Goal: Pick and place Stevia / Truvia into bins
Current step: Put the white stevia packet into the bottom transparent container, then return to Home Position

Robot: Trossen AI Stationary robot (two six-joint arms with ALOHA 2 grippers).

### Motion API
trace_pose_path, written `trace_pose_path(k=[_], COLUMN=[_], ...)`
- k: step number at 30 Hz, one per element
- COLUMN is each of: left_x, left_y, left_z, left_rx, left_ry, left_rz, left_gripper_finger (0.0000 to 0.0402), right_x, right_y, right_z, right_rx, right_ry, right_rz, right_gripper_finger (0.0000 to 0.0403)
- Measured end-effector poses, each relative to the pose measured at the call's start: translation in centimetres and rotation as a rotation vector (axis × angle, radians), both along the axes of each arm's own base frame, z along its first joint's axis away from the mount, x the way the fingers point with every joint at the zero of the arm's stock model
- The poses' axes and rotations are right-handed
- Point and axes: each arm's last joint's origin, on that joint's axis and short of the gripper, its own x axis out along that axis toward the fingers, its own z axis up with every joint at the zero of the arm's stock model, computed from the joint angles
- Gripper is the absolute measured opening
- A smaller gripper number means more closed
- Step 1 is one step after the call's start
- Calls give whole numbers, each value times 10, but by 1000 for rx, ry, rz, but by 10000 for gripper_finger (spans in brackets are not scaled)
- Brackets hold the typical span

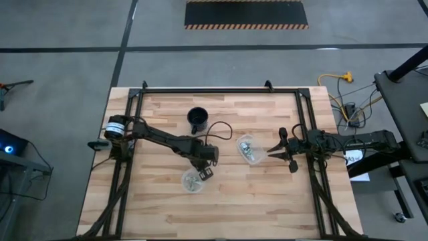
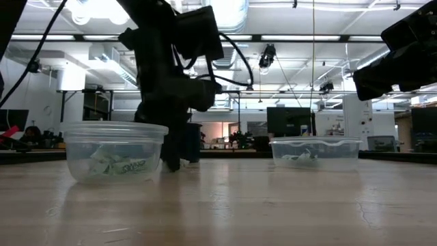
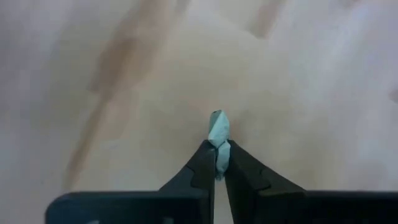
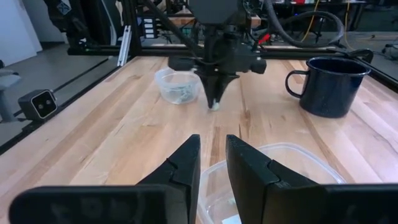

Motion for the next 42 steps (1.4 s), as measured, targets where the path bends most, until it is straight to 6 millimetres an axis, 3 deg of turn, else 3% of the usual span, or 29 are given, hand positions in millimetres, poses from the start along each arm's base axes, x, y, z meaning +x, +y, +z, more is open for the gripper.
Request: trace_pose_path(k=[7, 17, 22, 28, 42], left_x=[0, -24, -33, -37, -38], left_y=[-19, -60, -80, -90, -91], left_z=[29, 62, 69, 70, 70], left_rx=[40, 148, 155, 131, 88], left_ry=[-97, -180, -211, -203, -194], left_rz=[-85, -156, -194, -222, -238], left_gripper_finger=[2, 1, 0, 2, 80], right_x=[0, 0, 0, 0, 0], right_y=[0, 0, 0, 0, 0], right_z=[0, 0, 0, 0, 0], right_rx=[1, 1, 2, 0, 0], right_ry=[0, 0, 1, 0, 0], right_rz=[0, 1, -1, 0, 0], right_gripper_finger=[68, 68, 68, 68, 68])
